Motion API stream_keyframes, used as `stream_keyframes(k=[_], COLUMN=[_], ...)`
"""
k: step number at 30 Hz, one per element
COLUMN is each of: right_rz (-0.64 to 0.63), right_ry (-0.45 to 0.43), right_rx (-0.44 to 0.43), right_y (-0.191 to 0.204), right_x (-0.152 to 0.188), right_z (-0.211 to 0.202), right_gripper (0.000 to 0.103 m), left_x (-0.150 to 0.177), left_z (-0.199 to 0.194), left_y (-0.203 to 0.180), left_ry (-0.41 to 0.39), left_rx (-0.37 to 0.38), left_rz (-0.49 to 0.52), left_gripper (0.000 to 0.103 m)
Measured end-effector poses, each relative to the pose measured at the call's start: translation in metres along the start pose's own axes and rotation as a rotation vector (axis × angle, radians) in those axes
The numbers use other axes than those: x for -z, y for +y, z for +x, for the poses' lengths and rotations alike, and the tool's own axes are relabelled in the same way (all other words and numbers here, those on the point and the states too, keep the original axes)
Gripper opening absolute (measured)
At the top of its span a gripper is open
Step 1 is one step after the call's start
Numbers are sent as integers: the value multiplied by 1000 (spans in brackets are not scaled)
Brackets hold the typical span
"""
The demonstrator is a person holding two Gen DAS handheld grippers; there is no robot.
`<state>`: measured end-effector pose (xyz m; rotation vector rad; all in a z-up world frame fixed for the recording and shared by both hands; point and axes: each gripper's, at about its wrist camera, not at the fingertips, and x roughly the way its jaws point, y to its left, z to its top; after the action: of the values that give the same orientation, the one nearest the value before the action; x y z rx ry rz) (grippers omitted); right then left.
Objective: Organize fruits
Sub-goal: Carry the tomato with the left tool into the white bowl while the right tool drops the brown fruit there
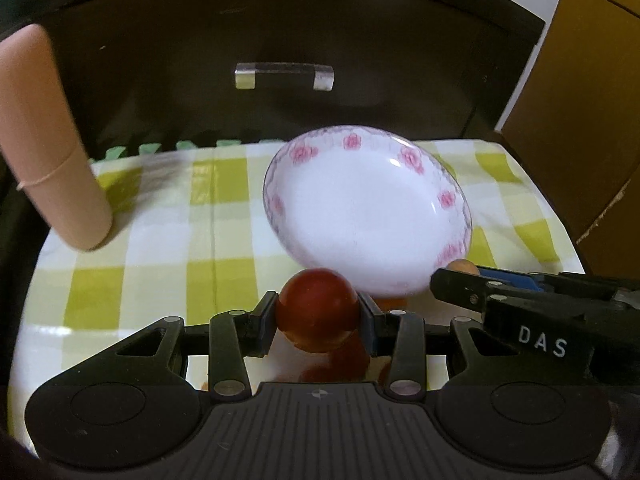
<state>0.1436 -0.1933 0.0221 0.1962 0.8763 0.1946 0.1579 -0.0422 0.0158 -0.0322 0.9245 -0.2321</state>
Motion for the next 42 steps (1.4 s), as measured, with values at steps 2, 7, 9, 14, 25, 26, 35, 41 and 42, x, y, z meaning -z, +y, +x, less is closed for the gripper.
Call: stream_keyframes(k=[2,7,9,14,25,26,35,41,42], right_rz=[6,-25,-17,-9,3,3,24,28,26], right_ry=[-5,-9,-7,-7,-5,-5,7,1,1], right_rx=[-5,2,0,-3,-10,-9,-10,-15,-14], right_y=[-3,-7,-11,-17,-25,-25,-29,-29,-29], right_x=[-9,-21,-23,-26,-28,-28,-27,-28,-28], right_z=[8,24,29,37,49,50,53,53,53], right_gripper=[25,25,25,25,26,26,26,26,26], left_x=[-6,-15,-18,-24,-26,-26,-27,-28,-28], left_z=[7,22,24,29,35,35,36,34,33], left_y=[0,-1,-3,-7,-9,-9,-7,-7,-6], left_ry=[-2,4,-11,-30,-43,-42,-40,-45,-45], left_rx=[-4,4,-6,-20,-33,-32,-23,-42,-43], left_rz=[2,1,12,39,58,57,50,48,44], left_gripper=[49,49,49,48,49,49,52,58,60])
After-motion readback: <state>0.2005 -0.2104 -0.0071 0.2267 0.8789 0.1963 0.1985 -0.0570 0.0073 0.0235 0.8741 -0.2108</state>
